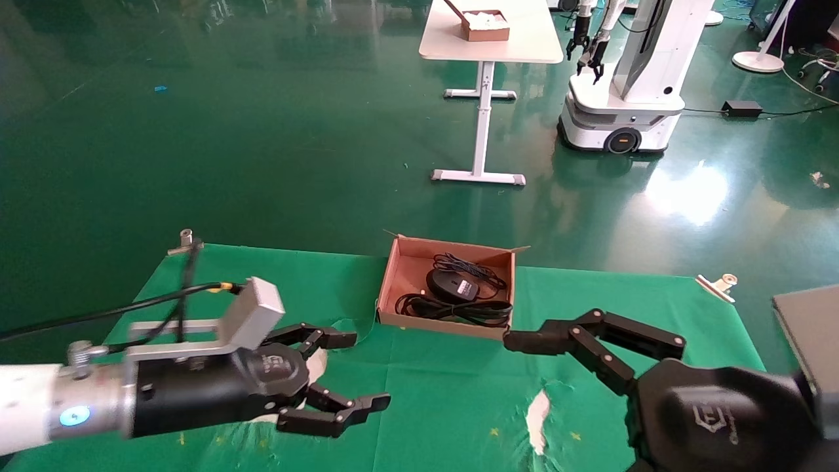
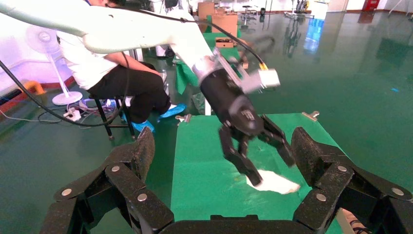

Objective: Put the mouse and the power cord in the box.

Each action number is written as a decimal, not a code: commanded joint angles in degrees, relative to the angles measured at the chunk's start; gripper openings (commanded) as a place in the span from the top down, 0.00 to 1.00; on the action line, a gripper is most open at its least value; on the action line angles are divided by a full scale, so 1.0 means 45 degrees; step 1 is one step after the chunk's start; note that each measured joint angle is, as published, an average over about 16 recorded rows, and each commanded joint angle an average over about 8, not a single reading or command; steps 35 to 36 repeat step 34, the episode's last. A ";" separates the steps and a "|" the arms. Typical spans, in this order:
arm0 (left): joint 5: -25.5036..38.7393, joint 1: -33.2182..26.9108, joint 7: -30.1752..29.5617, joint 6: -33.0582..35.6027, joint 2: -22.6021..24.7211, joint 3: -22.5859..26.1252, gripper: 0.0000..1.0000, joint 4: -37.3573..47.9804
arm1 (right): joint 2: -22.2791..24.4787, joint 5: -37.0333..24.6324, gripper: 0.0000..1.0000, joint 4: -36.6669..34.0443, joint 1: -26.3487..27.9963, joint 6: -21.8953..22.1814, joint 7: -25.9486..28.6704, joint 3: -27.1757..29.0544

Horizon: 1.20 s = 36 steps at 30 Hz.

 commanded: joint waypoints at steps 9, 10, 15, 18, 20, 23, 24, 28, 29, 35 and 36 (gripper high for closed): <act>-0.2762 0.1373 0.1604 0.2281 -0.1282 -0.2490 0.00 -0.1380 | 0.0004 0.0007 0.00 -0.0001 0.0003 0.0004 -0.0005 -0.0010; -0.3031 0.1507 0.1760 0.2503 -0.1407 -0.2732 0.00 -0.1514 | 0.0004 0.0007 0.00 -0.0001 0.0003 0.0004 -0.0006 -0.0011; -0.4245 0.2107 0.2455 0.3503 -0.1968 -0.3824 0.00 -0.2119 | 0.0009 0.0016 0.00 0.0002 0.0001 0.0003 -0.0008 -0.0013; -0.4815 0.2375 0.2724 0.3957 -0.2221 -0.4323 0.00 -0.2394 | 0.0017 0.0032 0.00 0.0009 -0.0006 -0.0004 -0.0008 -0.0008; -0.5003 0.2462 0.2793 0.4102 -0.2301 -0.4482 0.00 -0.2481 | 0.0022 0.0040 0.00 0.0013 -0.0010 -0.0008 -0.0009 -0.0005; -0.5154 0.2533 0.2841 0.4216 -0.2364 -0.4606 0.00 -0.2548 | 0.0026 0.0044 0.00 0.0016 -0.0013 -0.0011 -0.0009 -0.0003; -0.5121 0.2520 0.2826 0.4190 -0.2350 -0.4577 0.00 -0.2532 | 0.0025 0.0041 0.00 0.0015 -0.0013 -0.0011 -0.0009 -0.0004; -0.4965 0.2454 0.2774 0.4073 -0.2285 -0.4445 0.00 -0.2460 | 0.0023 0.0034 0.00 0.0012 -0.0009 -0.0010 -0.0010 -0.0007; -0.4930 0.2439 0.2763 0.4047 -0.2271 -0.4417 0.00 -0.2445 | 0.0022 0.0033 0.00 0.0011 -0.0009 -0.0009 -0.0010 -0.0008; -0.4829 0.2394 0.2731 0.3970 -0.2228 -0.4332 0.00 -0.2398 | 0.0019 0.0029 0.00 0.0007 -0.0006 -0.0008 -0.0010 -0.0011; -0.4829 0.2394 0.2731 0.3970 -0.2228 -0.4332 0.00 -0.2398 | 0.0019 0.0029 0.00 0.0007 -0.0006 -0.0008 -0.0010 -0.0011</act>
